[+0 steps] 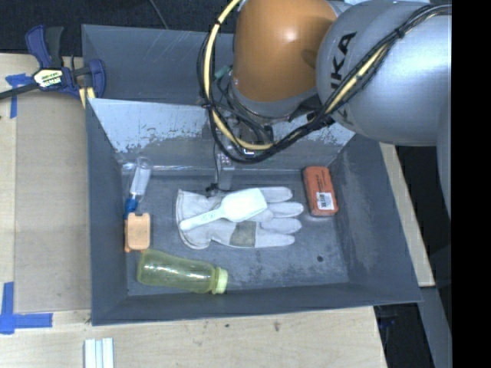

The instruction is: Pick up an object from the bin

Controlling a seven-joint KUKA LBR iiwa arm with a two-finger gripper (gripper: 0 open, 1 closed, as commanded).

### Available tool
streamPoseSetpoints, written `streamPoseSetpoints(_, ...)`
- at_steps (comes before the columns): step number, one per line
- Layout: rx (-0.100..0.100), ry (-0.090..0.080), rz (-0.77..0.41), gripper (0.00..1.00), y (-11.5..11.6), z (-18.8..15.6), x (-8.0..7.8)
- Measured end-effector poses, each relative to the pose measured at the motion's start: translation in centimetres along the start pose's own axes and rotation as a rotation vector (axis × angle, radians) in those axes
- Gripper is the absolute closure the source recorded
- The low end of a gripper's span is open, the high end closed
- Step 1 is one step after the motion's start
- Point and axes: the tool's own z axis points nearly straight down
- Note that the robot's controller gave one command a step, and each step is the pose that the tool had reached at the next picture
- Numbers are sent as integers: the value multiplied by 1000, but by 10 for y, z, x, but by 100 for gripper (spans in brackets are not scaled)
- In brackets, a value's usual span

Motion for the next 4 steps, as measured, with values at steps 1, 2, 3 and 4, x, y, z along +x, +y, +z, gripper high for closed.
streamPoseSetpoints(1,-1,-9,3,0,-1,-6,-1)
streamPoseSetpoints(2,-2,-11,-2,0,2,71,1)
streamPoseSetpoints(3,0,-3,-1,0,2,130,4)
streamPoseSetpoints(4,-1,-8,119,0,1,117,-16)
